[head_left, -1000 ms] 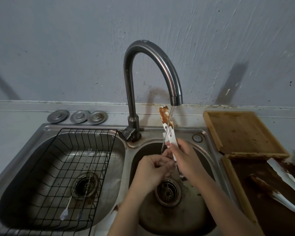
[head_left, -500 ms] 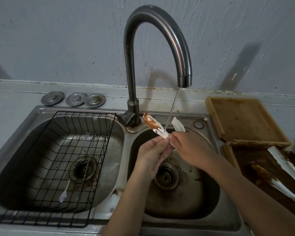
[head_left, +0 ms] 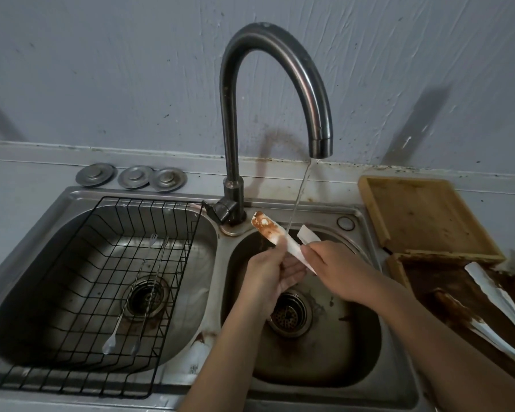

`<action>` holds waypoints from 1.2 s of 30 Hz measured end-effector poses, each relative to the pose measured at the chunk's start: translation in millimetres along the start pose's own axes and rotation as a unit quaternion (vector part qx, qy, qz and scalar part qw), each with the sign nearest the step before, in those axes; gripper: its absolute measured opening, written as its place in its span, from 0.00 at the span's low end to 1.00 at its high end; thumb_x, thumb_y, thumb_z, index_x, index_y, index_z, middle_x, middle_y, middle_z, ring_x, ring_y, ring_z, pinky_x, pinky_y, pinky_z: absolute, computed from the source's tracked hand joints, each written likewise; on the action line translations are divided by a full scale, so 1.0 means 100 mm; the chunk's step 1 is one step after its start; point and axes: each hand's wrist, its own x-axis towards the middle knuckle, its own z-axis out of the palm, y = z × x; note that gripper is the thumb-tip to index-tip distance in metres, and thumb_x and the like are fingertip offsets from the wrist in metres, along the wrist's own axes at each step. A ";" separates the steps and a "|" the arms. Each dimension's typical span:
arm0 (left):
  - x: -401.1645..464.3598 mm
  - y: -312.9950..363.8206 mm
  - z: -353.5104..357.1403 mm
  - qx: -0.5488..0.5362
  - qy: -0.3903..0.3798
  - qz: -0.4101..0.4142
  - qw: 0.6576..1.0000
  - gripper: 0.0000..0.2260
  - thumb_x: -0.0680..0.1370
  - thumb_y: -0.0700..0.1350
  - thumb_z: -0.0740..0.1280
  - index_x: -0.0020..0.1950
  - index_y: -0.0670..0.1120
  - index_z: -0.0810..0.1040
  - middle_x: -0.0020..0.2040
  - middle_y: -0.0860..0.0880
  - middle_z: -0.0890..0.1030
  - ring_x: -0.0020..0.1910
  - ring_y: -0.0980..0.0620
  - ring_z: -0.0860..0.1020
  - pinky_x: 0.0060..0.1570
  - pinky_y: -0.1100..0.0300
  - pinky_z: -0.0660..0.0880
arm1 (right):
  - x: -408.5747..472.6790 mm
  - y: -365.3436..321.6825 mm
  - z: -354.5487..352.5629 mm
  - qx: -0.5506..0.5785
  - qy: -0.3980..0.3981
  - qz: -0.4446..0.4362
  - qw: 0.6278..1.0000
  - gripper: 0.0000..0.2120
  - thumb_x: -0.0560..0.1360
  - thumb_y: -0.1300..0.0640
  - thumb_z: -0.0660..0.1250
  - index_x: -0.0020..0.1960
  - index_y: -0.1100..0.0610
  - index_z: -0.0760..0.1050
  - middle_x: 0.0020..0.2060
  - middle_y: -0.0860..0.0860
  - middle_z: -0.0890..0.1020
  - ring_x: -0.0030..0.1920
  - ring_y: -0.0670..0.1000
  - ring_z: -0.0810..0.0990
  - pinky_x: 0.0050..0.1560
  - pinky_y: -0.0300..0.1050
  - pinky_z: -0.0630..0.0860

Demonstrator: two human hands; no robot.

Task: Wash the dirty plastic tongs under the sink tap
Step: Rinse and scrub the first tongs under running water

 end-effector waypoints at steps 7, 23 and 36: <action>-0.02 0.02 0.04 0.000 0.010 -0.049 0.999 0.14 0.79 0.50 0.63 0.48 0.39 0.78 0.34 0.46 0.85 0.36 0.51 0.84 0.45 0.57 0.80 | -0.06 0.01 0.02 -0.002 0.001 0.001 1.000 0.18 0.80 0.49 0.50 0.35 0.52 0.68 0.29 0.48 0.73 0.29 0.45 0.71 0.30 0.39 0.64; 0.04 0.09 -0.14 0.064 -0.037 -0.147 0.986 0.27 0.76 0.61 0.59 0.52 0.36 0.77 0.38 0.39 0.85 0.36 0.46 0.85 0.34 0.57 0.82 | -0.28 0.18 0.00 -0.011 -0.046 0.002 0.999 0.16 0.80 0.50 0.52 0.36 0.51 0.69 0.29 0.48 0.73 0.28 0.45 0.70 0.31 0.39 0.65; 0.05 0.04 -0.11 0.048 -0.054 -0.192 0.979 0.40 0.76 0.69 0.47 0.55 0.34 0.77 0.42 0.37 0.85 0.39 0.45 0.85 0.35 0.57 0.81 | -0.42 0.44 0.00 -0.006 -0.047 -0.017 0.999 0.15 0.80 0.49 0.53 0.35 0.48 0.68 0.26 0.45 0.72 0.25 0.41 0.69 0.29 0.36 0.65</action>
